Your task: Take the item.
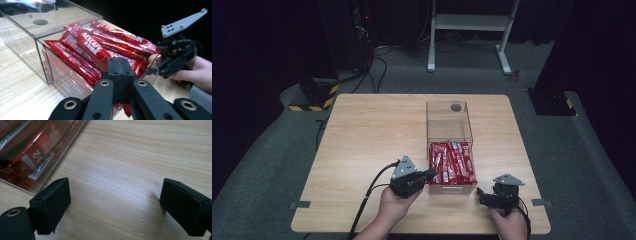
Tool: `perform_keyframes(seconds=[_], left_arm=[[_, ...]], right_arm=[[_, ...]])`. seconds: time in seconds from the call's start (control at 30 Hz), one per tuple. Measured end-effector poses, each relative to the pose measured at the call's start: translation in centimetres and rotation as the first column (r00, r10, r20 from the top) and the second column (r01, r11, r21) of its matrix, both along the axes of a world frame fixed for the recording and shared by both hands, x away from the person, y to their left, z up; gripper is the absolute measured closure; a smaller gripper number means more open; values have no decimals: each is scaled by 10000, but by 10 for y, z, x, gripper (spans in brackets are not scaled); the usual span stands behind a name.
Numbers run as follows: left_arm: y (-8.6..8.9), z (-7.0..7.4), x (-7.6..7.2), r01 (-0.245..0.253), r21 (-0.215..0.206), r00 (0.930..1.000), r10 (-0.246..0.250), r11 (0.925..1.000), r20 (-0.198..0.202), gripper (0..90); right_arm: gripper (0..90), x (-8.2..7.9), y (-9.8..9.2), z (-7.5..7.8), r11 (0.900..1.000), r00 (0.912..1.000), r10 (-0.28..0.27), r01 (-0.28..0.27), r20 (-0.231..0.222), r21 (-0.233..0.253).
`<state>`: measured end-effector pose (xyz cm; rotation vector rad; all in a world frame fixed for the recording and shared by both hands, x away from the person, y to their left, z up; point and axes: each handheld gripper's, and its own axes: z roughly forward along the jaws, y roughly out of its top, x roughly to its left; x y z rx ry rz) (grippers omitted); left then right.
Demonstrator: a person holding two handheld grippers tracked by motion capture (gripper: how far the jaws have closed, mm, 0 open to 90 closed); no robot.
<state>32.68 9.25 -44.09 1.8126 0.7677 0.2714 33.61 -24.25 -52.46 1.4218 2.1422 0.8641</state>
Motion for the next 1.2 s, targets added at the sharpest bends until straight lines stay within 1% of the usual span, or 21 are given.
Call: perform_keyframes(seconds=[0.03,0.13,0.4,0.8,0.87,0.93,1.2], left_arm=[[4,2,-2,31,-169,10000,-30,9999,28,898],[8,3,-5,55,-224,9999,-52,9997,131,898],[17,6,-7,2,-455,9998,6,9990,195,898],[29,9,-5,-166,-351,9994,177,9992,301,898],[33,9,-4,-218,-277,9992,228,9994,331,898],[35,9,-3,-283,-199,9990,290,9994,337,899],[42,8,1,-465,-128,9985,468,9988,299,898]], right_arm=[[99,0,0,0,10000,10000,3,-3,2,1],[98,0,0,0,10000,10000,3,-3,4,1],[99,0,0,0,10000,10000,2,-2,5,2],[107,-1,0,0,10000,10000,-11,11,21,24],[107,-1,0,0,10000,10000,-9,9,21,24],[107,-1,0,0,10000,10000,-9,9,22,22],[108,-1,0,0,10000,10000,-5,5,24,23]])
